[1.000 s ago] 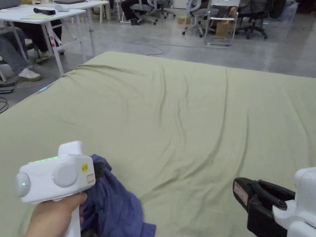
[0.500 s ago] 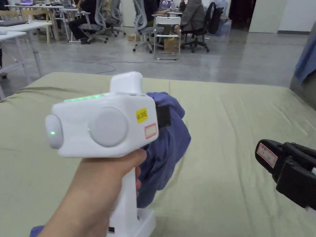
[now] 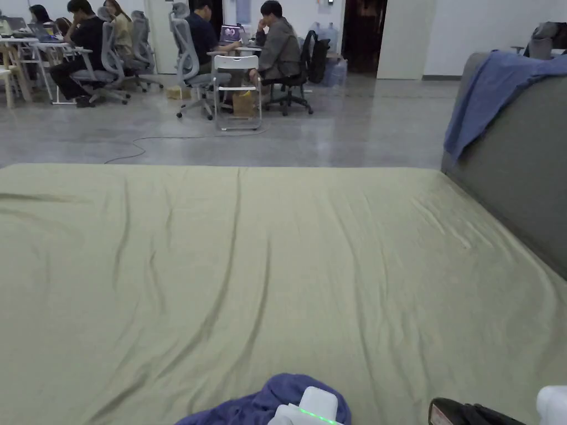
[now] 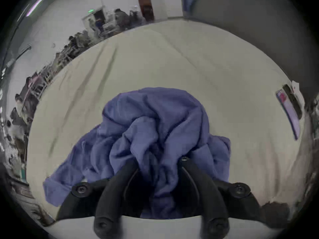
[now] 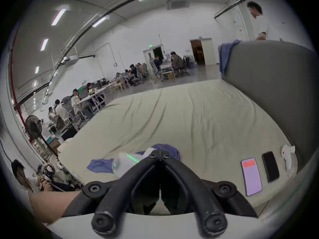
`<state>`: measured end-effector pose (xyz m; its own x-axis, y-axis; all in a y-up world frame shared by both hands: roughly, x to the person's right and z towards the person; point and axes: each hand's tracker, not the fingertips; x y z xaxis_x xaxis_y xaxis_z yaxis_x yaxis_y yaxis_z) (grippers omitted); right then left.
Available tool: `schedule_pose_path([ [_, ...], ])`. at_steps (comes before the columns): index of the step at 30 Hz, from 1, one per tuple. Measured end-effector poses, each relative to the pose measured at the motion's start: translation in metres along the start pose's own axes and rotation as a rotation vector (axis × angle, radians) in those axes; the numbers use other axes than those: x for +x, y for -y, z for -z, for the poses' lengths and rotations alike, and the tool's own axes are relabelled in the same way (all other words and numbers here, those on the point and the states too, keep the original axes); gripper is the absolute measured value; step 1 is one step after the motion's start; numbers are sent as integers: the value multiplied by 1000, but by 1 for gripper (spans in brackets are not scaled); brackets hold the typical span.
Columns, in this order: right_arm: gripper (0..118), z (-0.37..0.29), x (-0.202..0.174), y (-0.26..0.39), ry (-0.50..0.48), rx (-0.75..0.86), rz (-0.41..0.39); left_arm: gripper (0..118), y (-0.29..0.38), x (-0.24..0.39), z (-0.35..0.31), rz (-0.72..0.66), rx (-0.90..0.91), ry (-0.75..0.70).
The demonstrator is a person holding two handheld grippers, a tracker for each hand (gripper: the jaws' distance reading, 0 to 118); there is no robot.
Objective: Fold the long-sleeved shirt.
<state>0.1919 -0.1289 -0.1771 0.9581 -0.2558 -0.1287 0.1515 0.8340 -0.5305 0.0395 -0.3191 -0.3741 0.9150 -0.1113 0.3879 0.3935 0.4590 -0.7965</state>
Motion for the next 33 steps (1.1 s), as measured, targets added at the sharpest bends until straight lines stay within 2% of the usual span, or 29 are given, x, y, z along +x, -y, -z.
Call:
schedule_pose_path([
  [1, 0, 1, 1, 1, -5, -4, 9, 60, -5, -18, -14, -106, 36, 100],
  [2, 0, 1, 0, 1, -10, -1, 10, 96, -6, -33, -31, -196, 89, 176],
  [3, 0, 1, -1, 1, -13, 2, 11, 114, -6, -47, -51, -277, 159, 245],
  [4, 0, 0, -2, 0, -16, 7, 11, 118, -2, -61, -77, -310, 261, 237],
  [9, 0, 4, -5, 1, -47, 13, 12, 118, 54, -102, -164, -418, 601, 87],
  [11, 0, 11, -6, 4, -58, 1, 26, 118, 80, -112, -170, -456, 547, 12],
  [13, 0, 21, -7, 9, -67, -25, 49, 118, 107, -119, -160, -468, 291, -52],
  [14, 0, 26, -8, 11, -69, -38, 61, 104, 123, -122, -148, -520, 166, -20],
  [15, 0, 30, -9, 13, -71, -53, 73, 53, 136, -129, -140, -558, 237, 146],
  [16, 0, 34, -9, 14, -76, -65, 82, 0, 145, -128, -122, -586, 152, 238],
  [17, 0, 36, -10, 15, -81, -71, 84, 0, 150, -128, -114, -605, 104, 212],
  [19, 0, 41, -13, 16, -86, -84, 72, 0, 149, -120, -102, -524, 97, 103],
  [20, 0, 43, -13, 16, -82, -87, 63, 4, 146, -118, -97, -496, 107, 72],
  [21, 0, 45, -14, 15, -77, -89, 55, 25, 138, -118, -92, -478, 135, 40],
  [22, 0, 47, -14, 14, -74, -91, 50, 59, 129, -121, -85, -489, 170, 40],
  [23, 0, 48, -13, 13, -74, -93, 50, 108, 122, -123, -78, -496, 186, 46],
  [24, 0, 51, -12, 12, -72, -95, 50, 118, 116, -118, -68, -497, 182, 53],
  [25, 0, 55, -11, 11, -68, -100, 49, 116, 106, -118, -60, -511, 290, 62],
  [26, 0, 59, -9, 11, -62, -106, 45, 117, 100, -116, -41, -504, 196, 55],
  [27, 0, 65, -8, 9, -52, -115, 37, 117, 94, -112, -21, -501, 204, 46],
  [29, 0, 80, -5, 5, -40, -133, 15, 116, 91, -104, 9, -453, 97, -11],
  [31, 0, 103, -1, -3, -12, -168, -24, 113, 93, -103, 34, -387, -60, 11],
  [32, 0, 115, 0, -7, -1, -183, -43, 101, 97, -105, 27, -419, 9, 12],
  [33, 0, 131, 2, -11, 1, -194, -65, 72, 94, -108, 13, -448, 55, 24],
])
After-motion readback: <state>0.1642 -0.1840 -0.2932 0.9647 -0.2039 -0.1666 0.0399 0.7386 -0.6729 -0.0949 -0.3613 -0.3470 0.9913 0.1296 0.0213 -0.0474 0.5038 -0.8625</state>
